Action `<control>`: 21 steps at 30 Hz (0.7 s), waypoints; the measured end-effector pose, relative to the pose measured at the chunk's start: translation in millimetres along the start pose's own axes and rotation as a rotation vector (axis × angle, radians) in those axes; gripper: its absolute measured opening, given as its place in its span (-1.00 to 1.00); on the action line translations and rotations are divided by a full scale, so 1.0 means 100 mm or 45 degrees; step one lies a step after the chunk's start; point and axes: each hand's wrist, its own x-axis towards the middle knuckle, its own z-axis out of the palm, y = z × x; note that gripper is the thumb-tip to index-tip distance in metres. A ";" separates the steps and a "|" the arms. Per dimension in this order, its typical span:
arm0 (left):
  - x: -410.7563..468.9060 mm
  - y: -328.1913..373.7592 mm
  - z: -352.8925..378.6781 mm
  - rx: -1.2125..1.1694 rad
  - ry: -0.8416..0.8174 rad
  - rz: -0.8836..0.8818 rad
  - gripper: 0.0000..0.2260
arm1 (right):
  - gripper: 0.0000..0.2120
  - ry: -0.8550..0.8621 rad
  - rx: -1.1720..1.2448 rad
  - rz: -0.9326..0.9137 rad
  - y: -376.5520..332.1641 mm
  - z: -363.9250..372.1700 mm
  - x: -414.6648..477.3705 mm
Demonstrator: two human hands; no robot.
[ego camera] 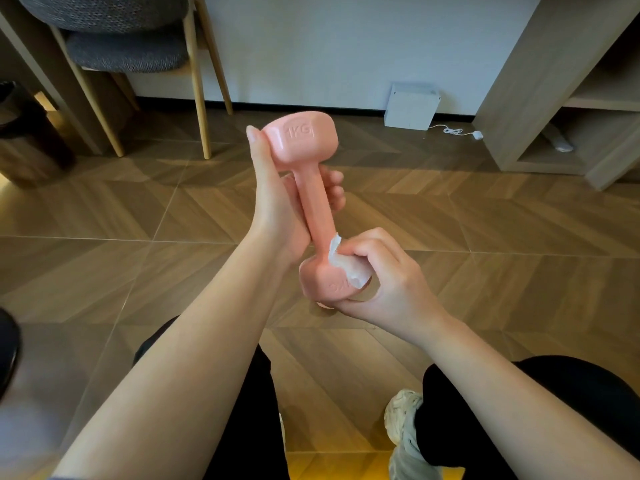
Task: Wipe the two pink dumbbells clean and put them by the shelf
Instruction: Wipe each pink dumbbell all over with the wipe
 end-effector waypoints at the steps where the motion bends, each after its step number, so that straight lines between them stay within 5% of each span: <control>1: 0.01 0.00 -0.01 0.018 0.001 -0.007 -0.19 | -0.55 0.007 -0.020 -0.007 0.01 0.01 0.00; 6: 0.07 -0.01 0.01 0.002 0.053 -0.168 -0.15 | -0.53 0.022 -0.089 -0.097 -0.02 0.01 -0.04; 12: 0.06 0.02 0.01 -0.150 0.064 -0.264 -0.51 | -0.49 0.053 -0.067 -0.108 0.00 0.06 -0.05; 17: 0.06 0.00 0.02 0.138 0.136 -0.058 -0.16 | -0.54 0.003 -0.055 -0.047 0.01 0.03 -0.02; 21: 0.05 -0.01 0.04 0.254 0.182 -0.026 -0.20 | -0.50 0.012 -0.095 -0.057 0.02 0.01 -0.02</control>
